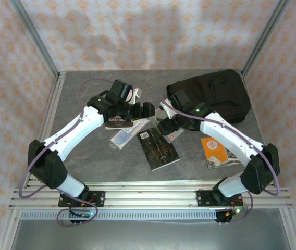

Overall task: Pack the student bag
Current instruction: Pick up the pencil case from the center of the table, then pass the loose stationery.

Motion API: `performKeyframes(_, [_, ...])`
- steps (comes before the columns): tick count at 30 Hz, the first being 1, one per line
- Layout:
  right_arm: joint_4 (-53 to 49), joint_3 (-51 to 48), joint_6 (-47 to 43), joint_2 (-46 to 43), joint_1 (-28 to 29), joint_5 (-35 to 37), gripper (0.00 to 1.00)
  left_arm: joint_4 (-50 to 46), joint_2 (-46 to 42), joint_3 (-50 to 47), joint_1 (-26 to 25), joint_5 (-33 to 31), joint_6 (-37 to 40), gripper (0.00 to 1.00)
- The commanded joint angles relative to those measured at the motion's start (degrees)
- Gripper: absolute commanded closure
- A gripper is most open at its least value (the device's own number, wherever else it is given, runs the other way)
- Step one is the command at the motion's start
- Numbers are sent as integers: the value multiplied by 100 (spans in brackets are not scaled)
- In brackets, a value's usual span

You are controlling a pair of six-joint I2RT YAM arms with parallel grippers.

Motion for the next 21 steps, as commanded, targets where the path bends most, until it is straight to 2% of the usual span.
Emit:
performKeyframes(1, [369, -541, -1495, -745, 71, -584, 30, -413, -252, 3, 65, 161, 253, 16])
performKeyframes(5, [499, -785, -2312, -1161, 132, -484, 27, -330, -470, -266, 81, 168, 250, 16])
performKeyframes(10, [249, -962, -3246, -1268, 141, -572, 25, 209, -647, -626, 89, 978, 40, 17])
performKeyframes(16, [332, -1066, -3508, -1428, 150, -746, 24, 632, -810, -992, 19, 1548, -101, 16])
performKeyframes(21, [339, -1093, -3523, -1428, 159, -842, 24, 436, -671, -932, -429, 1507, 273, 16])
